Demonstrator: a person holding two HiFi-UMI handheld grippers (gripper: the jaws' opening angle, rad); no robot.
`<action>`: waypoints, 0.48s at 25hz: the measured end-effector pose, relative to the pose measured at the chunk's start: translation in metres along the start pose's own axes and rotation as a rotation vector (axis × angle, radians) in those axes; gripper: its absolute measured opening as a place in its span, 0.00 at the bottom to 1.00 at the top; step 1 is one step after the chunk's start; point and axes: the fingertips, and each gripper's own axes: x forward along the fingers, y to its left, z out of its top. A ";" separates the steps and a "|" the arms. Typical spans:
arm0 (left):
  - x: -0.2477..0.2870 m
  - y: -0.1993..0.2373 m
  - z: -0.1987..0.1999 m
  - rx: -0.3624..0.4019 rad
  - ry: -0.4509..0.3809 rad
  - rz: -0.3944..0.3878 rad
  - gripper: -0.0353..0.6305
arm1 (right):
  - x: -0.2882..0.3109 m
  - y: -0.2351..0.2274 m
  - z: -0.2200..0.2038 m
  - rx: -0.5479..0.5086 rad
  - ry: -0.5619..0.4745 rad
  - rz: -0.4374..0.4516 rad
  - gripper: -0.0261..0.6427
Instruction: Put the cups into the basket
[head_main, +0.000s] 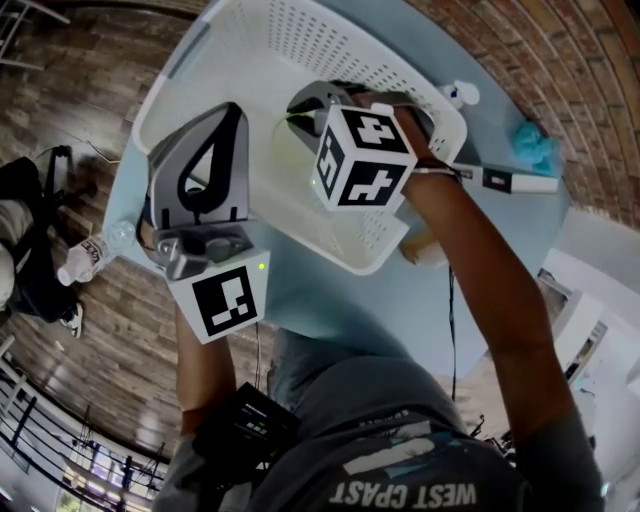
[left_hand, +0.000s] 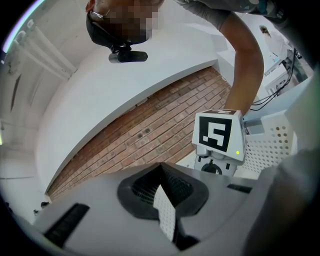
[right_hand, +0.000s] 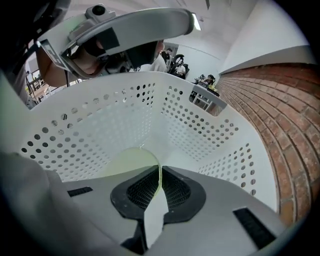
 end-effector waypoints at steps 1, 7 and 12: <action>0.000 -0.001 -0.001 -0.001 0.001 -0.002 0.05 | 0.002 0.001 -0.001 0.005 0.002 0.007 0.09; 0.003 -0.008 -0.006 -0.004 0.011 -0.022 0.05 | 0.012 0.003 -0.009 0.037 0.021 0.045 0.09; 0.004 -0.010 -0.006 -0.004 0.015 -0.021 0.05 | 0.020 0.008 -0.019 0.067 0.042 0.073 0.09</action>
